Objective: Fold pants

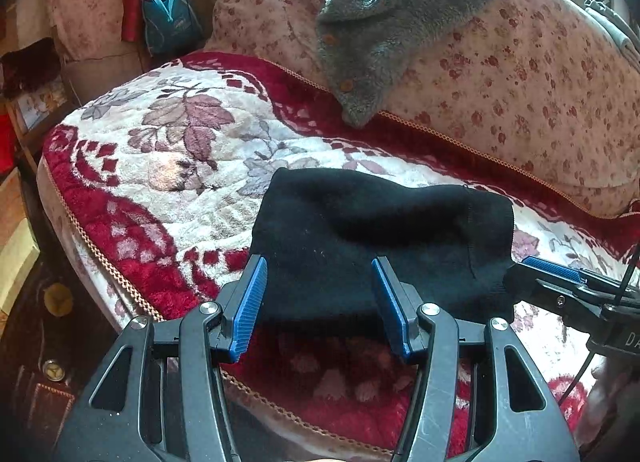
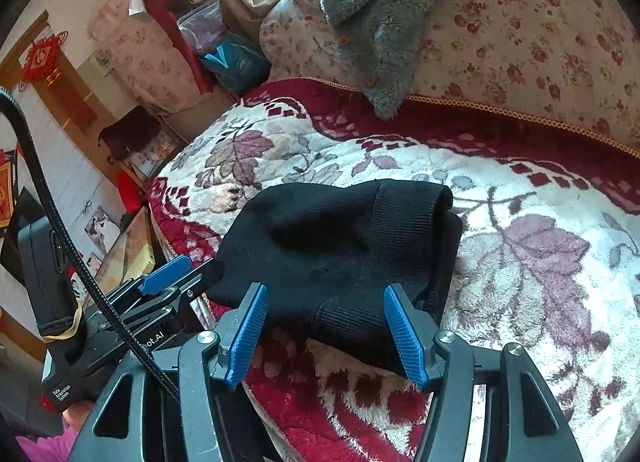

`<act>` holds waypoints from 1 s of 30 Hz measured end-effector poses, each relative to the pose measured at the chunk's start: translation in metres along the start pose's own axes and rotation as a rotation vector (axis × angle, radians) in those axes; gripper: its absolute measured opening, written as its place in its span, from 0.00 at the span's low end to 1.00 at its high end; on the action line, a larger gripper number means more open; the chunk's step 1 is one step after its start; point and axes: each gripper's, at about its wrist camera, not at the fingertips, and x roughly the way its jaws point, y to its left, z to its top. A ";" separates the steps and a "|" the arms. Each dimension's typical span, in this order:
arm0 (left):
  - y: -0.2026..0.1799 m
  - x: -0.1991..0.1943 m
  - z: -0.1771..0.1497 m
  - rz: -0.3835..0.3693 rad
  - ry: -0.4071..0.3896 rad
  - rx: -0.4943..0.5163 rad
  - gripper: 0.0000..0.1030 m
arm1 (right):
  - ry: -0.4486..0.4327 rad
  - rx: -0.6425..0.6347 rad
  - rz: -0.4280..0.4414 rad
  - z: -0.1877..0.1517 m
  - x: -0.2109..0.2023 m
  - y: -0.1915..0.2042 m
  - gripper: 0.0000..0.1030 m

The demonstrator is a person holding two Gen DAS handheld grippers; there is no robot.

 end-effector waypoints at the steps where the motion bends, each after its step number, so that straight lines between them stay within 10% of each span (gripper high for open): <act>1: 0.000 -0.001 -0.001 0.000 0.001 -0.002 0.53 | 0.001 -0.001 -0.001 0.000 0.000 0.000 0.57; 30: 0.004 -0.006 0.000 0.017 -0.016 0.006 0.53 | 0.019 -0.021 -0.006 0.004 0.010 0.010 0.58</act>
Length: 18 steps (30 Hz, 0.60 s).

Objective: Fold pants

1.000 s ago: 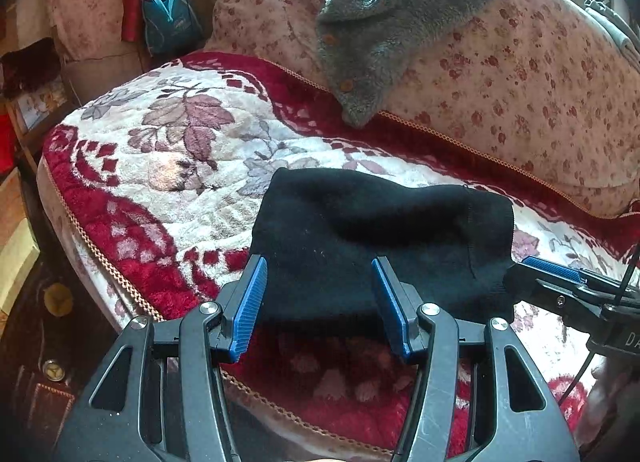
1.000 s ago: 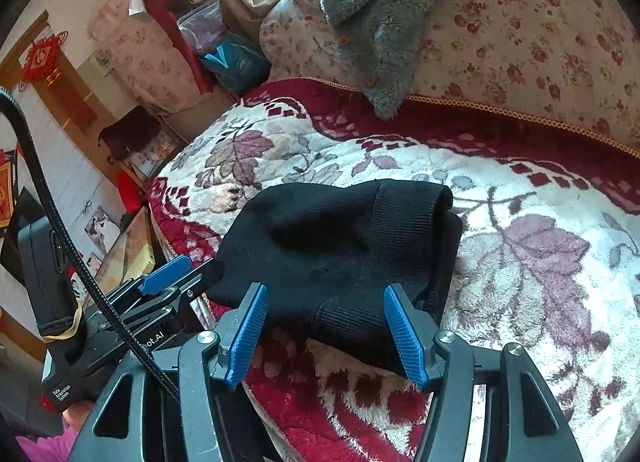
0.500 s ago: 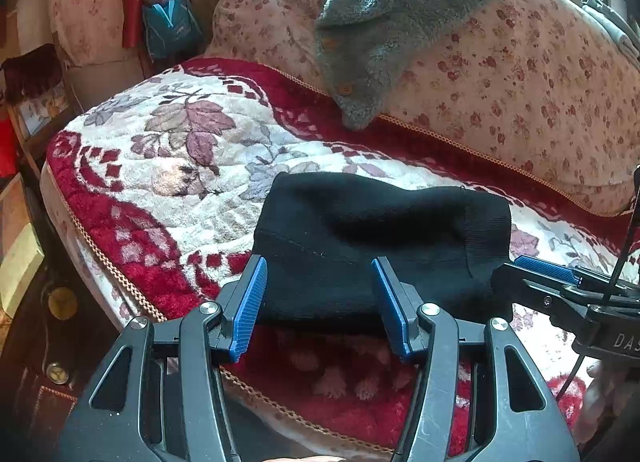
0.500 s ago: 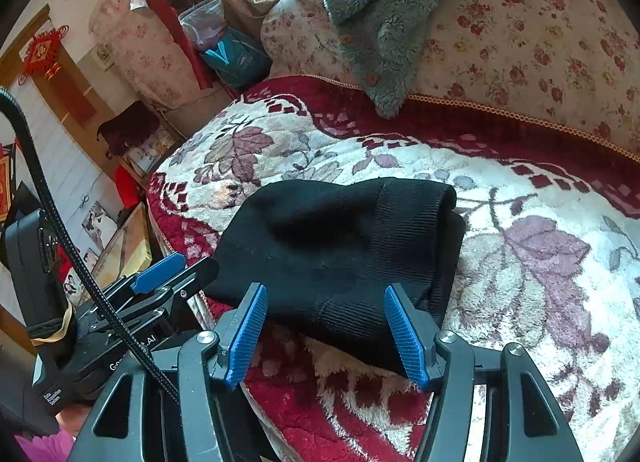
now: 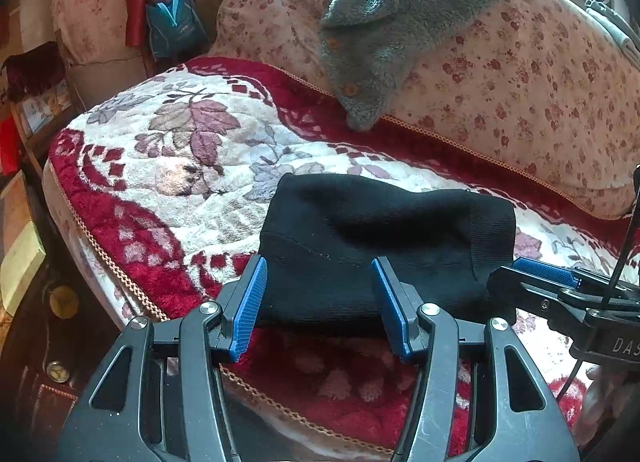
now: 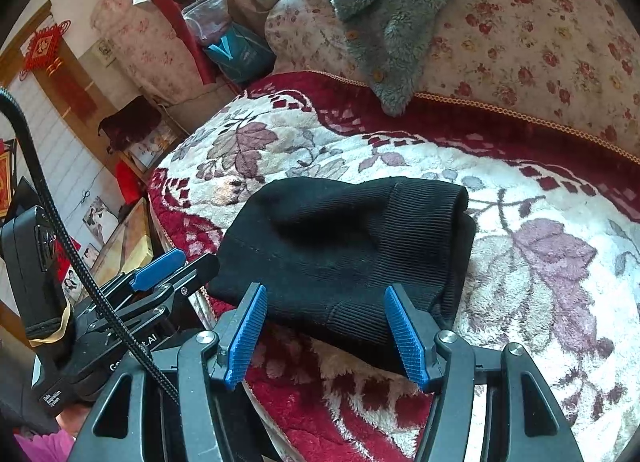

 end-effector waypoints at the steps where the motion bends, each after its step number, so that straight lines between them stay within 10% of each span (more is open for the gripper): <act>1: 0.000 0.000 0.000 0.000 0.000 0.000 0.53 | 0.001 -0.002 -0.001 0.000 0.001 0.000 0.58; 18: 0.005 0.005 0.001 0.005 0.008 -0.020 0.53 | 0.020 -0.013 0.001 0.003 0.008 0.003 0.58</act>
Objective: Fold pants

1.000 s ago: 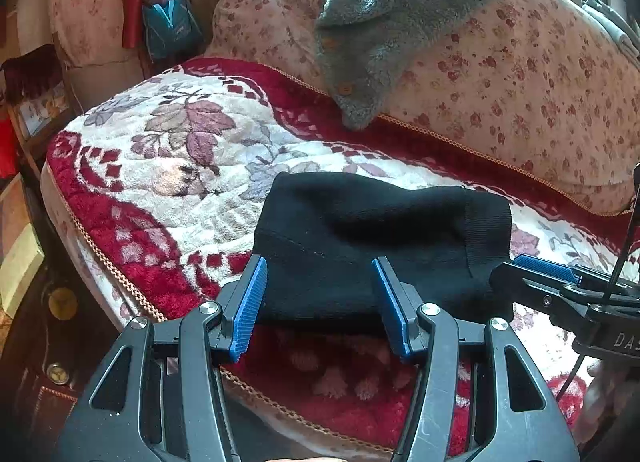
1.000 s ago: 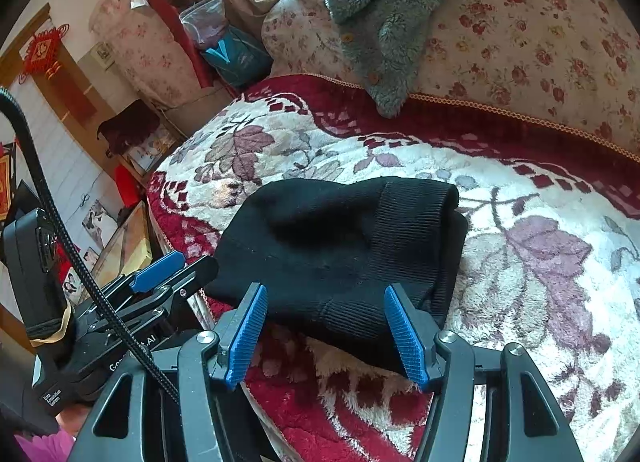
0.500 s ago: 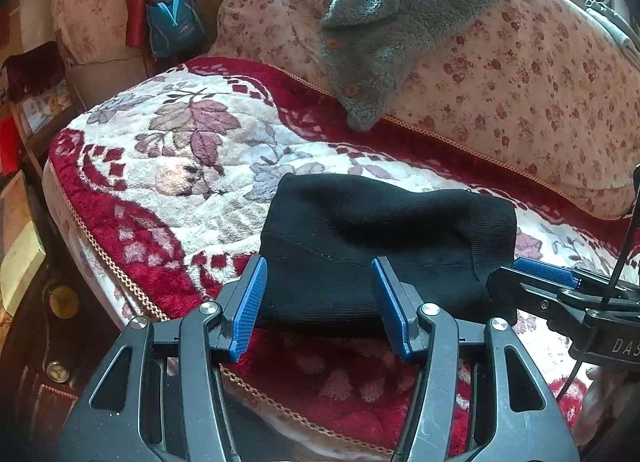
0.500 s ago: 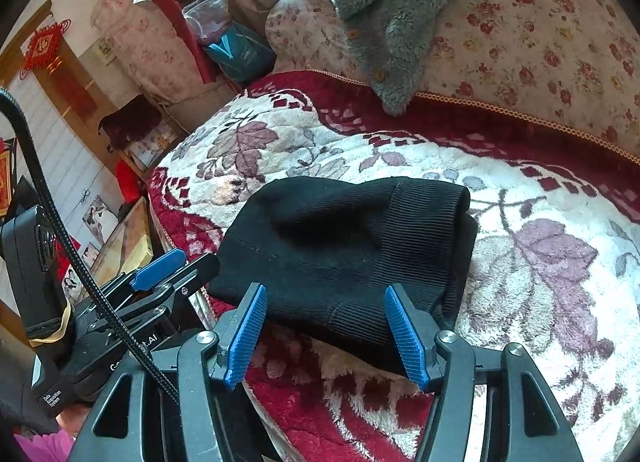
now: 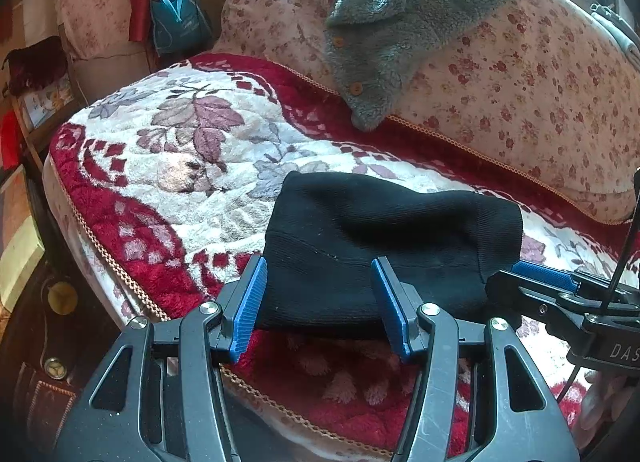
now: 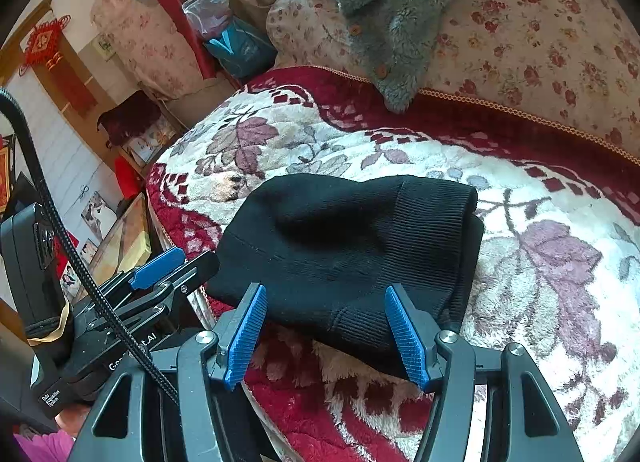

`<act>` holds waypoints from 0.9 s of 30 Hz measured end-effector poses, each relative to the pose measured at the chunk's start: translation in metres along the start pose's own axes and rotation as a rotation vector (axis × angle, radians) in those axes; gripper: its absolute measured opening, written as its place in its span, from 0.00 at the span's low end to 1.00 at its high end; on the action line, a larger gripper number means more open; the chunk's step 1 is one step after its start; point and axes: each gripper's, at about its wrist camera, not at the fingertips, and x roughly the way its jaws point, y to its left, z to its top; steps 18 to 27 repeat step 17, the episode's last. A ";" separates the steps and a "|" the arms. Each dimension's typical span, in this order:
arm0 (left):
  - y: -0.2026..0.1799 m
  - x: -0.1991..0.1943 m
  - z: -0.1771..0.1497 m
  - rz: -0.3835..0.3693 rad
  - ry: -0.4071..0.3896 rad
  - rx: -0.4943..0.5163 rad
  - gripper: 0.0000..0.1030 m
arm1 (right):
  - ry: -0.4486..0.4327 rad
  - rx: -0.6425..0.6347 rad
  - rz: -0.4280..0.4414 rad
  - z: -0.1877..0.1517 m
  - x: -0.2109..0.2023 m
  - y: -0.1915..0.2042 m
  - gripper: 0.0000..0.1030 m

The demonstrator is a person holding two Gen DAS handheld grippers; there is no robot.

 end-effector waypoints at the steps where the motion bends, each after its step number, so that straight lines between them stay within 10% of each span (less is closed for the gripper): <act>1: 0.001 0.001 0.000 0.000 0.002 -0.004 0.53 | 0.001 0.000 0.000 0.000 0.000 0.000 0.58; 27: -0.030 -0.006 0.004 -0.065 -0.034 0.010 0.53 | -0.028 0.040 -0.019 -0.004 -0.019 -0.022 0.58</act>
